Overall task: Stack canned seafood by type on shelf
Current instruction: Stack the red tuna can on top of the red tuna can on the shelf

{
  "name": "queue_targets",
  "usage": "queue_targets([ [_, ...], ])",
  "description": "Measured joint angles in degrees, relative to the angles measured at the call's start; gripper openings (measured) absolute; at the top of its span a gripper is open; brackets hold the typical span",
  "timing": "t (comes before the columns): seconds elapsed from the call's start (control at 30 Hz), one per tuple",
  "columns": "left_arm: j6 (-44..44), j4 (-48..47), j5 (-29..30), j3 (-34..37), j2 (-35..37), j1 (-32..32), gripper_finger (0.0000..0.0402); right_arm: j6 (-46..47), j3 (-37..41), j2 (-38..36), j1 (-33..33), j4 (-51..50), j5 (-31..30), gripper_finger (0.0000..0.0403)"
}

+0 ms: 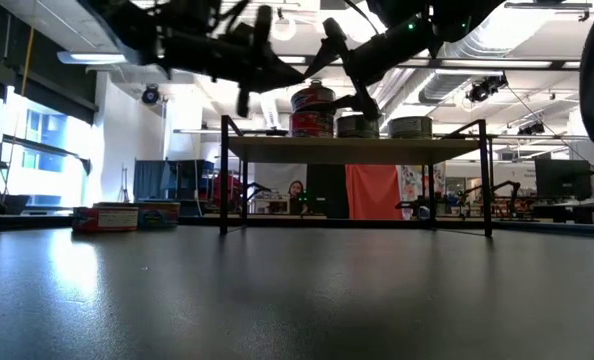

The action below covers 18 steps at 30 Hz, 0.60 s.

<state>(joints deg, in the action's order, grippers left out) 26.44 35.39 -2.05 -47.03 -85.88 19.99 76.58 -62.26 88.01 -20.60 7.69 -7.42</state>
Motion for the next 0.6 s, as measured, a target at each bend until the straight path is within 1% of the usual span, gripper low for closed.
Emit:
queue_targets([
  [0.13, 0.0, 0.2, -2.8, -5.0, -4.9, 0.7, 0.0000, 0.0, 0.0, 0.0, 0.0, 0.0, 0.0, 0.0303],
  [0.23, -0.2, 0.1, -3.6, -6.7, -7.0, 0.7, 0.0000, 0.0, 0.0, 0.0, 0.0, 0.2, 0.0, 0.0303],
  [0.33, -0.7, 0.1, -2.4, -7.3, -8.2, 0.7, 0.0000, -0.1, 0.1, 0.0, 0.0, 0.3, 0.2, 0.0303],
  [0.43, -3.6, 0.5, -0.1, -7.3, -9.0, 1.0, 0.0000, -0.1, 0.1, 0.0, 0.1, 0.3, 0.2, 0.0303],
  [0.6, -4.7, 0.9, 1.0, -7.3, -9.0, 1.2, 0.0000, -0.1, 0.1, 0.0, 0.1, 0.3, 0.4, 0.0303],
])
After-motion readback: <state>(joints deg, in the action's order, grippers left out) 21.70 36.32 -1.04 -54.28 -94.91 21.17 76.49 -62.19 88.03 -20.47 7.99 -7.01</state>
